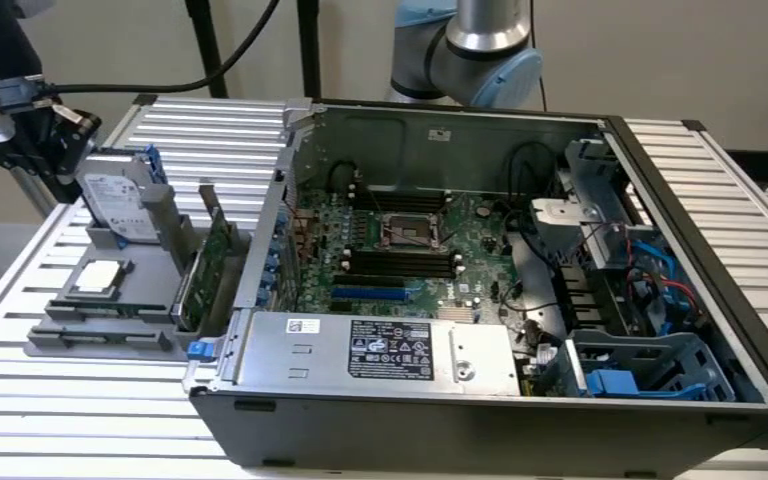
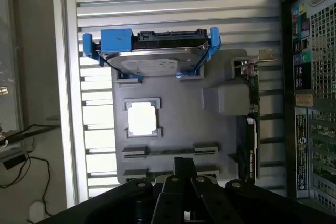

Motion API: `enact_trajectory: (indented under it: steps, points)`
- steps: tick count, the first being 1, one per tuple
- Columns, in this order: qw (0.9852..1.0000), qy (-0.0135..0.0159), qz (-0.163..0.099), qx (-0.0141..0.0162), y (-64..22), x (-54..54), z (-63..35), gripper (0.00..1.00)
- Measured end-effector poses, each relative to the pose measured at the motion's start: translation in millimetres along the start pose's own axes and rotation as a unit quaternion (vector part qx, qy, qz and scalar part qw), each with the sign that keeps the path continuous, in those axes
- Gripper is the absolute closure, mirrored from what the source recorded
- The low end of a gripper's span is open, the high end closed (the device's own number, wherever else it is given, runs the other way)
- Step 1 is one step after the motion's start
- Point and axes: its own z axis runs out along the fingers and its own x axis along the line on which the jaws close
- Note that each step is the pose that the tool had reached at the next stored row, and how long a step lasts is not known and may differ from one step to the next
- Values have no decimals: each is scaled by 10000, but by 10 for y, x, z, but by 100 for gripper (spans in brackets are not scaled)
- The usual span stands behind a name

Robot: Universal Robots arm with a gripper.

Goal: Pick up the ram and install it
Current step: 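Reach for the ram, then pick up the ram and move it above insertion slot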

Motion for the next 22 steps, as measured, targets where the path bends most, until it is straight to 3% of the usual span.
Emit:
enact_trajectory:
  steps: [7, 10, 14, 18, 22]
  points:
    - [10000, 9, 0, 30, -90, 3, 20, 100]
    - [10000, 64, 2, 47, -154, 5, 31, 100]
    - [9998, 167, -17, 65, -195, 6, 46, 100]
    - [9993, 190, -326, 71, -196, 6, 54, 100]
    - [9974, 203, -694, 71, -197, 6, 65, 100]
